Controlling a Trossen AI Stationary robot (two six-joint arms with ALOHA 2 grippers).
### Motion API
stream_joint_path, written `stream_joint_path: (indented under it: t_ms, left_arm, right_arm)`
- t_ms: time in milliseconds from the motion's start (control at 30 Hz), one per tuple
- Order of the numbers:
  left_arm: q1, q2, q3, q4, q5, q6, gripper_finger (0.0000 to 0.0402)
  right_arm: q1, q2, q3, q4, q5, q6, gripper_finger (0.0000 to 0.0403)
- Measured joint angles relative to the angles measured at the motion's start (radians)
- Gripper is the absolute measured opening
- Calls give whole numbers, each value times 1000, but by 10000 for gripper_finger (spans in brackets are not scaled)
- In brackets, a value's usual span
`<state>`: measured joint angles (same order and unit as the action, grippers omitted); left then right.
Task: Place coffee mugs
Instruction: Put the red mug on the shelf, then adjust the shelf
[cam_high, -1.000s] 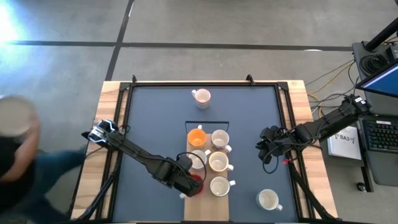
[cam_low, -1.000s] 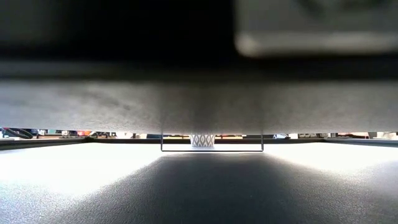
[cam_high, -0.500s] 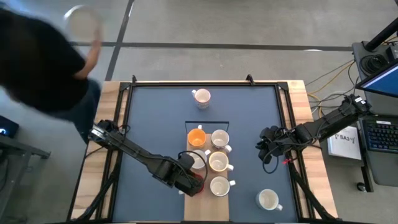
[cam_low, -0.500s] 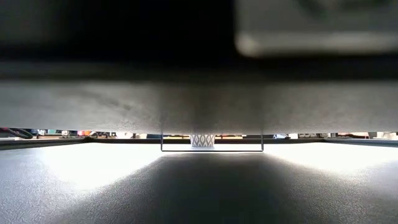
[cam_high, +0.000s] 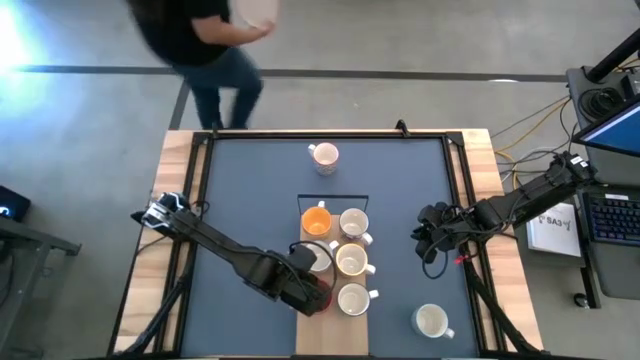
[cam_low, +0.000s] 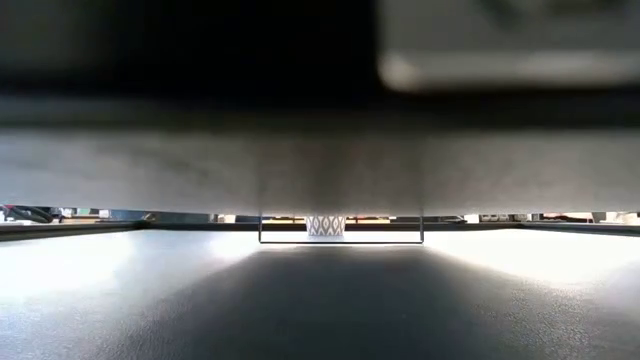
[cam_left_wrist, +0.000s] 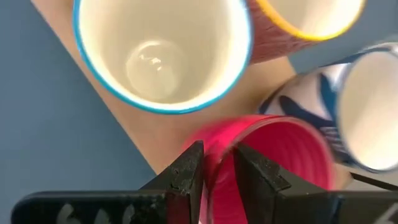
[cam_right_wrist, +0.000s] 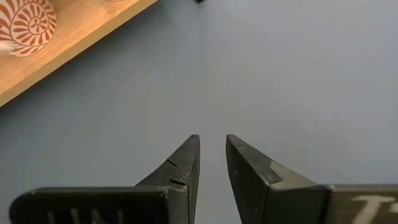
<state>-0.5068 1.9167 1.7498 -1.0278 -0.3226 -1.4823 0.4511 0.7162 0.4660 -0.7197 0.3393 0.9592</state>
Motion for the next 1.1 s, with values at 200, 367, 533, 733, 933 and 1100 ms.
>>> stream_joint_path:
  t_ms: [200,367,533,733,933,1100]
  left_arm:
    - [-6,-2,75,-68,-23,50,69]
    - [-12,-2,131,-201,-72,57,69]
    - [-10,-2,195,-356,-116,61,69]
    - [31,-3,264,-541,-159,100,70]
    - [139,-77,196,-538,-143,333,102]
    - [280,-152,100,-499,-97,636,119]
  right_arm:
    - [0,0,0,0,0,0,68]
    - [0,0,0,0,0,0,68]
    - [0,0,0,0,0,0,68]
    - [0,0,0,0,0,1,68]
    - [0,0,0,0,0,0,68]
    - [0,0,0,0,0,0,68]
